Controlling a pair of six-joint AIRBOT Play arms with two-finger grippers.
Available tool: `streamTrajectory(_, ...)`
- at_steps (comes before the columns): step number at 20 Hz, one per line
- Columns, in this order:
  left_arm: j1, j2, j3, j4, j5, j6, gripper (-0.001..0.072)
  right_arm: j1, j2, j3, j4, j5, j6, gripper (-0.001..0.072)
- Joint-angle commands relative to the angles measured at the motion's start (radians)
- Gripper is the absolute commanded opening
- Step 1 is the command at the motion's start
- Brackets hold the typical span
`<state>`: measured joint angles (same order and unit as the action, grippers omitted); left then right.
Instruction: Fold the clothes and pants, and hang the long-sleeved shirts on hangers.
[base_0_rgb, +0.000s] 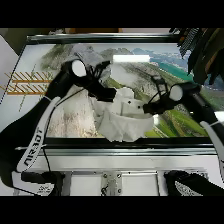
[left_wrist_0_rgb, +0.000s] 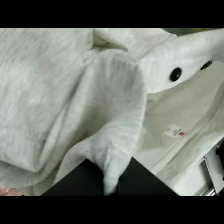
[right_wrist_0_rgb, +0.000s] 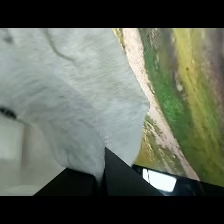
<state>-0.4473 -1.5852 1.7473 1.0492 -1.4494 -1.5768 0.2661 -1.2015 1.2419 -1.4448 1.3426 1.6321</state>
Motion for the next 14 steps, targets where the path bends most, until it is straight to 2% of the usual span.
streamTrajectory(1,0.002,0.136,0.212,-0.003,-0.193,-0.001,0.0015,0.0,0.072,0.362,0.005,0.346,0.003,0.0016)
streamTrajectory(3,-0.032,0.226,0.301,-0.001,-0.188,0.0,0.0014,0.005,0.102,0.533,0.013,0.429,0.067,0.0016)
streamTrajectory(5,-0.084,0.313,0.316,0.0,-0.154,0.0,0.0015,0.036,0.135,0.599,0.013,0.467,0.14,0.0016)
streamTrajectory(7,-0.13,0.388,0.249,0.006,-0.119,-0.001,0.0015,0.093,0.163,0.597,0.013,0.5,0.226,0.0016)
streamTrajectory(10,-0.14,0.443,0.104,0.01,-0.134,-0.002,0.0015,0.218,0.179,0.569,-0.002,0.499,0.342,0.0016)
streamTrajectory(14,-0.053,0.411,-0.121,0.096,-0.091,-0.002,0.0015,0.312,0.159,0.431,-0.096,0.469,0.373,0.0016)
